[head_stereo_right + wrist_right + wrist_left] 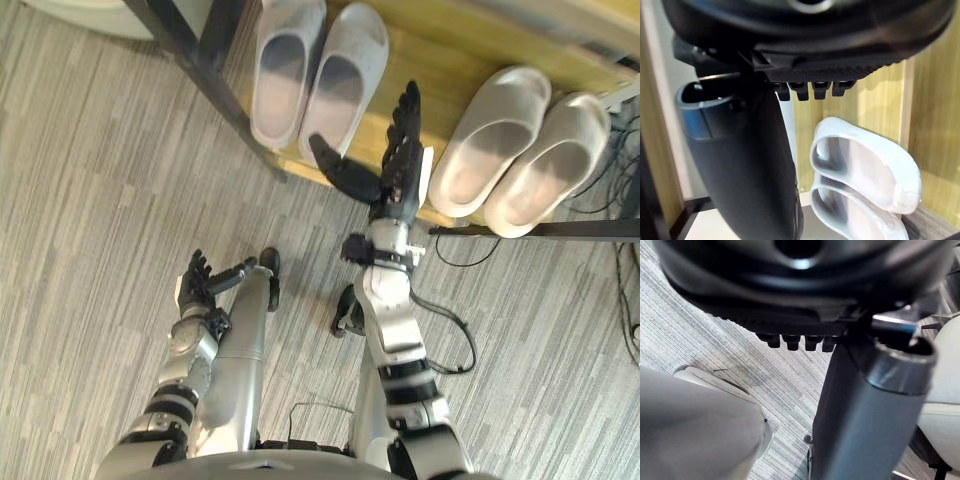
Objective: Organize the slippers on the shoe rack
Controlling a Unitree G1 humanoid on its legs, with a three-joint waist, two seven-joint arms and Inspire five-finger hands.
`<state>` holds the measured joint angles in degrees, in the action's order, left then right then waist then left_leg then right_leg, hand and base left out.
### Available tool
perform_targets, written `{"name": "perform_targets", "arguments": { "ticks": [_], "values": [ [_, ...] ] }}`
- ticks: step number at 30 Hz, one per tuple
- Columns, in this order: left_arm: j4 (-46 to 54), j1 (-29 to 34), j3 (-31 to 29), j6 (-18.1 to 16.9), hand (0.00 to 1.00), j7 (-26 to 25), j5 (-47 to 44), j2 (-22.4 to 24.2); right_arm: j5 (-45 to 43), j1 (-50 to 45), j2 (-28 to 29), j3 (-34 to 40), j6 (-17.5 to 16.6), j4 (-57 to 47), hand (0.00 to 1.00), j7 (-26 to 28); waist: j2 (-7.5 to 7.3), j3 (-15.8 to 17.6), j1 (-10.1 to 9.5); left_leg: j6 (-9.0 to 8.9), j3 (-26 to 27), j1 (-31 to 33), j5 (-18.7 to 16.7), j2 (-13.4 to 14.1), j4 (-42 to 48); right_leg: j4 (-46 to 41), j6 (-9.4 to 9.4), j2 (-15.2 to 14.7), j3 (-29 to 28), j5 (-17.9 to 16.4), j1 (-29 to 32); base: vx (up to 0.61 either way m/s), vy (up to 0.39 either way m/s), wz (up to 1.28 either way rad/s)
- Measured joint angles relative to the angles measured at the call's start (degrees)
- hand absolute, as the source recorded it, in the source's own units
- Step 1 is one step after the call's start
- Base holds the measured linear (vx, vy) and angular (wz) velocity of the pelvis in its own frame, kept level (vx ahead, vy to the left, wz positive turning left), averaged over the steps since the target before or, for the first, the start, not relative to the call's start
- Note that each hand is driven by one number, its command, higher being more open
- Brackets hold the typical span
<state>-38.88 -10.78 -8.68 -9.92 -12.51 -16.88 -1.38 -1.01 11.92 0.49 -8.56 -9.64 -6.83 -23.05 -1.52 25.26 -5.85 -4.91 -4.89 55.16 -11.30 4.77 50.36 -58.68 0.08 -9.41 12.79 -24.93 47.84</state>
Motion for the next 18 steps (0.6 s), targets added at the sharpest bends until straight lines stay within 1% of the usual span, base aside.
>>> {"name": "perform_targets", "arguments": {
  "ticks": [1, 4, 5, 6, 7, 8, 11, 12, 13, 14, 15, 18],
  "values": [
    [0.3, 1.6, 0.5, 0.0, 1.0, 0.1, 0.0, 0.0, 2.9, -5.0, -0.2, 0.1, 0.3, -2.8, 1.0, 0.0, -0.08, -0.6, 0.4, 0.53, 1.2, -3.6, 0.4, 0.6, -2.9, 3.4, 0.36, 0.1, 0.4, 0.9, -3.8, 0.08, 0.041, 0.0],
    [0.5, 4.1, 1.9, 0.0, 1.0, 0.1, 0.0, 0.2, 5.8, -10.3, -0.7, 0.1, 0.6, -5.0, 1.0, 0.7, -0.25, -2.8, 1.07, 0.76, 2.4, -7.6, 0.8, 1.0, -6.2, 7.8, 0.73, 0.3, 0.8, 2.0, -8.2, 0.13, 0.07, 0.01],
    [0.5, 5.6, 3.5, 0.0, 1.0, 0.4, 0.1, 0.4, 6.9, -12.9, -1.1, 0.0, 0.7, -6.1, 1.0, 1.5, -0.44, -3.4, 1.47, 1.0, 2.9, -10.9, 0.9, 0.9, -8.2, 10.5, 1.23, 0.3, 0.9, 2.6, -11.6, 0.14, 0.084, 0.0],
    [0.5, 6.3, 4.2, 0.0, 1.0, 0.6, 0.2, 0.5, 7.7, -14.1, -1.3, 0.0, 0.7, -6.5, 1.0, 1.9, -0.49, -4.1, 1.57, 1.04, 3.1, -11.9, 0.9, 0.9, -8.9, 11.6, 1.36, 0.4, 1.0, 2.8, -12.8, 0.18, 0.096, 0.01],
    [0.5, 7.8, 6.0, 0.0, 1.0, 0.9, 0.4, 0.7, 8.7, -17.0, -1.4, -0.3, 0.7, -7.6, 1.0, 2.8, -0.85, -5.6, 1.78, 1.11, 3.7, -14.3, 0.8, 0.9, -10.6, 13.9, 1.84, 0.5, 1.1, 3.1, -15.3, 0.09, 0.047, 0.0],
    [0.5, 8.2, 6.5, 0.0, 1.0, 1.0, 0.7, 0.7, 9.1, -17.9, -1.5, -0.5, 0.7, -7.9, 1.0, 3.1, -1.11, -6.0, 1.79, 1.16, 3.9, -15.3, 0.9, 0.8, -11.3, 14.7, 1.95, 0.5, 1.1, 3.3, -16.2, 0.15, 0.056, -0.04],
    [0.4, 11.9, 9.7, 0.0, 1.0, 1.9, 1.8, 0.5, 11.3, -24.7, -1.7, -2.3, 0.5, -8.6, 1.0, 6.5, -2.65, -9.2, 2.1, 1.46, 5.4, -23.0, 1.1, 0.8, -17.0, 21.3, 2.53, 0.9, 0.9, 4.5, -23.5, 0.14, 0.031, -0.09],
    [0.2, 12.5, 10.4, 0.0, 1.0, 2.1, 1.9, 0.5, 11.3, -25.8, -1.7, -2.3, 0.5, -8.5, 1.0, 7.2, -2.69, -9.8, 2.11, 1.48, 5.7, -24.2, 1.3, 0.7, -18.3, 22.5, 2.61, 1.0, 0.8, 4.9, -24.7, 0.13, 0.015, -0.1],
    [-0.7, 13.4, 12.1, 0.0, 1.0, 2.6, 2.0, 0.5, 11.3, -28.0, -1.7, -2.1, 0.3, -7.0, 1.0, 8.2, -2.68, -11.0, 2.33, 1.36, 6.1, -26.9, 2.1, 0.6, -21.2, 25.6, 2.78, 1.2, 0.7, 5.9, -27.1, 0.14, 0.016, -0.06],
    [-1.0, 13.7, 12.4, 0.0, 1.0, 2.8, 2.3, 0.5, 11.2, -28.5, -1.7, -1.9, 0.3, -6.4, 1.0, 8.5, -2.68, -11.4, 2.47, 1.37, 6.2, -27.5, 2.4, 0.6, -22.1, 26.5, 2.84, 1.3, 0.7, 6.2, -27.7, 0.14, 0.015, -0.09],
    [-2.1, 14.4, 13.0, 0.0, 1.0, 3.1, 3.4, 0.0, 10.9, -29.2, -1.8, -1.2, 0.3, -2.8, 1.0, 9.7, -2.75, -12.3, 3.04, 1.3, 6.7, -30.5, 3.7, 0.5, -25.8, 30.1, 2.89, 1.7, 0.6, 7.6, -30.2, 0.14, 0.014, -0.11],
    [-4.7, 14.6, 14.7, 0.2, 1.0, 3.9, 4.4, -0.6, 8.3, -28.9, -2.1, 1.7, 0.3, 7.4, 1.0, 11.2, -1.91, -14.1, 3.71, 1.06, 7.7, -35.5, 6.6, 0.3, -33.3, 37.0, 3.07, 2.6, 0.2, 10.8, -34.6, 0.14, -0.004, -0.13]
  ]
}}
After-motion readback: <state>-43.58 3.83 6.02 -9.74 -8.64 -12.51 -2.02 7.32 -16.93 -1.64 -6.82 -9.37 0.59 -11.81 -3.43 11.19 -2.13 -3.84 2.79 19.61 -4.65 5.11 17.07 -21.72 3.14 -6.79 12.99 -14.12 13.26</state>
